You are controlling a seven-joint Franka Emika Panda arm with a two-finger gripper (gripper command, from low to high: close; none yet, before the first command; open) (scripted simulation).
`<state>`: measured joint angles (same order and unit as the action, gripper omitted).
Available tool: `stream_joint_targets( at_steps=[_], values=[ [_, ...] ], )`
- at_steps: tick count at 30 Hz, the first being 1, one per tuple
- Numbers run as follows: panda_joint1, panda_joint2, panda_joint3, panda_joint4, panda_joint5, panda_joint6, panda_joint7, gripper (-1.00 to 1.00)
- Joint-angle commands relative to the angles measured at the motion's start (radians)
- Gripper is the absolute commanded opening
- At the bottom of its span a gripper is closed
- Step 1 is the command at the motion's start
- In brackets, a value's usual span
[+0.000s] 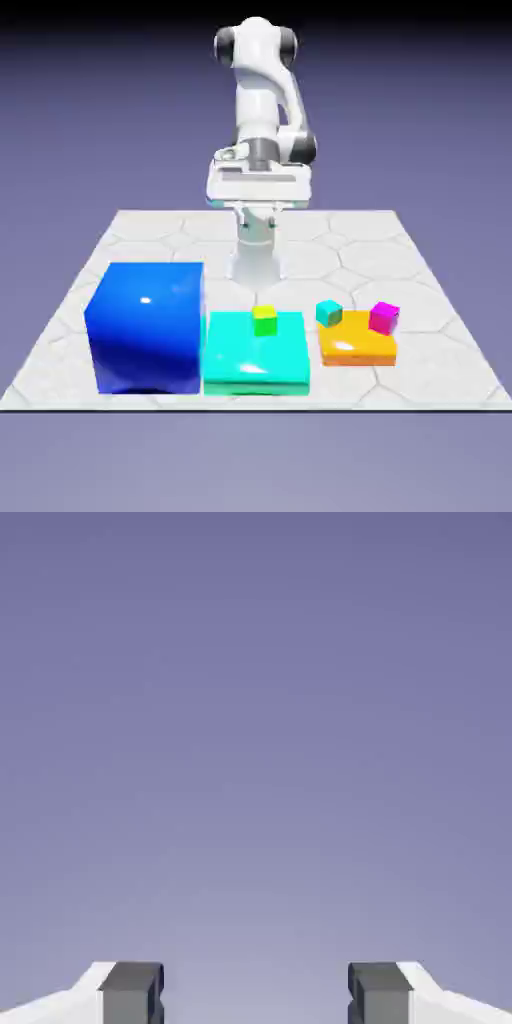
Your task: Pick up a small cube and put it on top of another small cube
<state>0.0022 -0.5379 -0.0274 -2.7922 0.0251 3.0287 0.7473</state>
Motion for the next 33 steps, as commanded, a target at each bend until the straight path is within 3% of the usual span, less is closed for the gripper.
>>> stream_joint_targets(
  at_steps=[1, 33],
  values=[
    [0.007, 0.002, -0.036, 0.003, -0.013, -0.003, -0.012, 0.00],
    [0.222, 0.065, -1.196, 0.105, -0.439, -0.092, -0.389, 0.00]
  ],
)
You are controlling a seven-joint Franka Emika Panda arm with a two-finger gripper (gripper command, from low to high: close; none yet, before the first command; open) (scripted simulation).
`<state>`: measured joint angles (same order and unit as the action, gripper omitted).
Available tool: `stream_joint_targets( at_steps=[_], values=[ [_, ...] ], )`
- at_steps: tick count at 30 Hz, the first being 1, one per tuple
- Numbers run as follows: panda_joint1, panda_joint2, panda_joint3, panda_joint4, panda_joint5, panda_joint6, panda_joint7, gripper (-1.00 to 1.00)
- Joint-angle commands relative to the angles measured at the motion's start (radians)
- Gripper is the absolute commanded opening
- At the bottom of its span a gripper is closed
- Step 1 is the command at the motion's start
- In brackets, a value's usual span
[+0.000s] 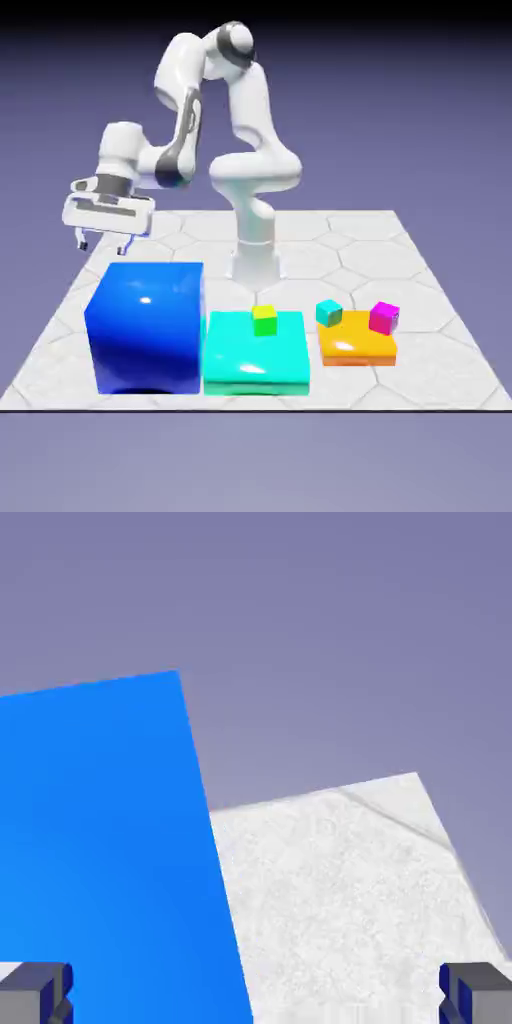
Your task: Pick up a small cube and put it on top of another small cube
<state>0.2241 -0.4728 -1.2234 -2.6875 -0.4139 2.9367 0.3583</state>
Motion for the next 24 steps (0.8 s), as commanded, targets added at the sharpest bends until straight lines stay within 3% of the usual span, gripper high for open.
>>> stream_joint_targets(
  at_steps=[1, 24],
  values=[
    [0.007, 0.002, -0.036, 0.003, -0.013, -0.003, -0.012, 0.00],
    [0.345, -0.173, -0.799, -0.078, -0.500, 0.027, -0.330, 0.00]
  ],
)
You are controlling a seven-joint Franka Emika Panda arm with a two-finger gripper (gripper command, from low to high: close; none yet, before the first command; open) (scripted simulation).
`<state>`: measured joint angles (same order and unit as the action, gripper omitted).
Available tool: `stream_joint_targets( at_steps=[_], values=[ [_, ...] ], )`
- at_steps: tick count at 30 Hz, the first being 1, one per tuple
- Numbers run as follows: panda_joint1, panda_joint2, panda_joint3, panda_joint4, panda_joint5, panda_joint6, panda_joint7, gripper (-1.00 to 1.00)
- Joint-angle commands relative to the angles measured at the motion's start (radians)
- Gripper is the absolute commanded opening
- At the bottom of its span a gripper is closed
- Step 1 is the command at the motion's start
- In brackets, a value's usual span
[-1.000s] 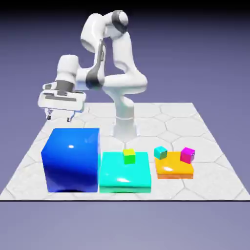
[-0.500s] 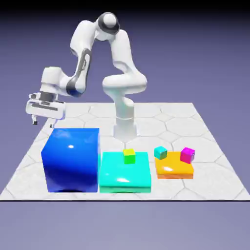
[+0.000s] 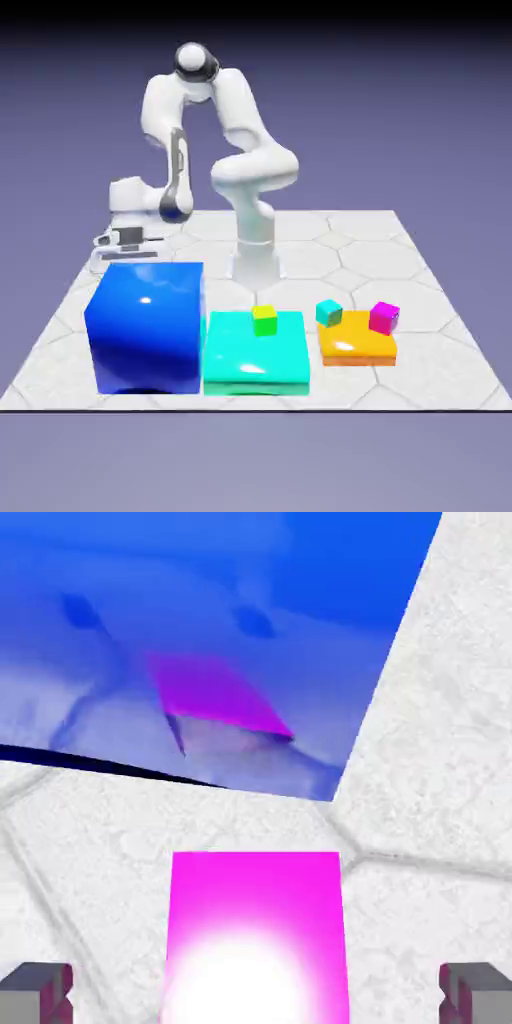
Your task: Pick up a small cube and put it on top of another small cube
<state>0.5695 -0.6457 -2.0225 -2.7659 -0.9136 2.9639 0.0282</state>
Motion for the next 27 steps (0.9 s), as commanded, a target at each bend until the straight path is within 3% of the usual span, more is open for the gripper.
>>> stream_joint_targets(
  at_steps=[1, 14, 15, 27],
  values=[
    [0.036, 0.000, -0.033, 0.006, -0.005, 0.017, 0.007, 0.00],
    [0.499, 0.006, -0.452, 0.089, -0.064, 0.236, 0.093, 0.00],
    [0.499, 0.006, -0.452, 0.089, -0.064, 0.236, 0.093, -1.00],
    [0.101, 0.001, -0.091, 0.018, -0.013, 0.048, 0.019, -1.00]
  ],
)
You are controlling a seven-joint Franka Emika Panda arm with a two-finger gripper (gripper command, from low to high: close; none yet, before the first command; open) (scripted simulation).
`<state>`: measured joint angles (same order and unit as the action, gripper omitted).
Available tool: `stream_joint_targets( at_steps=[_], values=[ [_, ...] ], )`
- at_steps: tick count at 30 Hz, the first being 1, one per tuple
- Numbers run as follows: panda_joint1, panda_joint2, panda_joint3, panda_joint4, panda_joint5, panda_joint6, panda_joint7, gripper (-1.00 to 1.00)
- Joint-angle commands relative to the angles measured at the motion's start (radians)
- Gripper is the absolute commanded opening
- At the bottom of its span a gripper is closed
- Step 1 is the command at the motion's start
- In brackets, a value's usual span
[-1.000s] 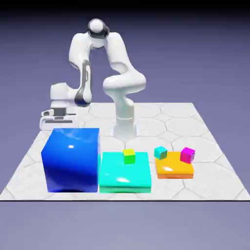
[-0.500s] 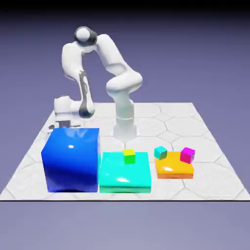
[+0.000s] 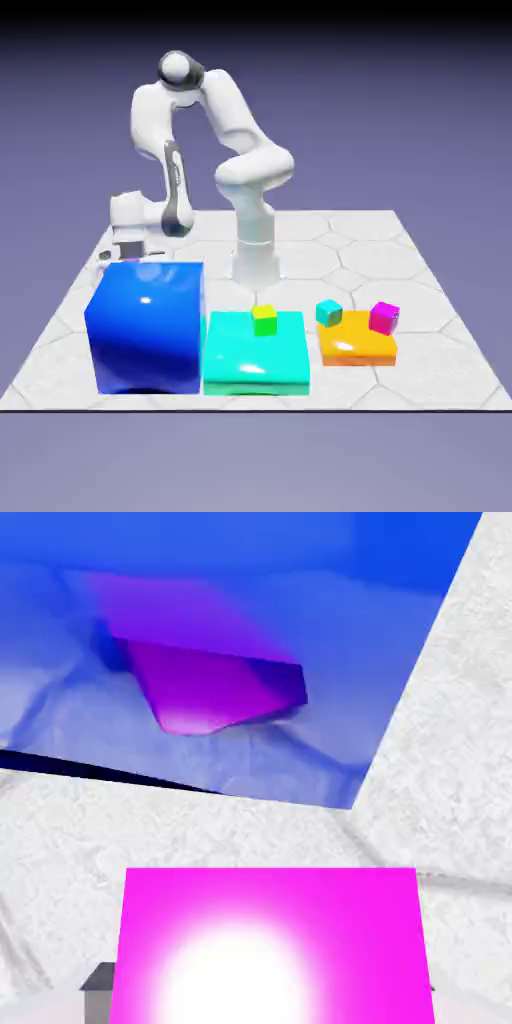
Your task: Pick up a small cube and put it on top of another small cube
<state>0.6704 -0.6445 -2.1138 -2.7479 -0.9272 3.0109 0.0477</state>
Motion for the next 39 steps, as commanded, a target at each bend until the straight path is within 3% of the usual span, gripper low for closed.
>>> stream_joint_targets(
  at_steps=[1, 5, 17, 39],
  values=[
    [-0.036, 0.000, 0.033, -0.006, 0.005, -0.016, -0.007, -1.00],
    [-0.180, -0.005, 0.165, -0.028, 0.027, -0.086, -0.030, -1.00],
    [-0.373, -0.205, 0.600, 0.148, 0.203, -0.391, 0.201, -1.00],
    [0.386, -0.655, 0.881, 0.228, -0.114, -0.882, 0.731, -1.00]
  ],
)
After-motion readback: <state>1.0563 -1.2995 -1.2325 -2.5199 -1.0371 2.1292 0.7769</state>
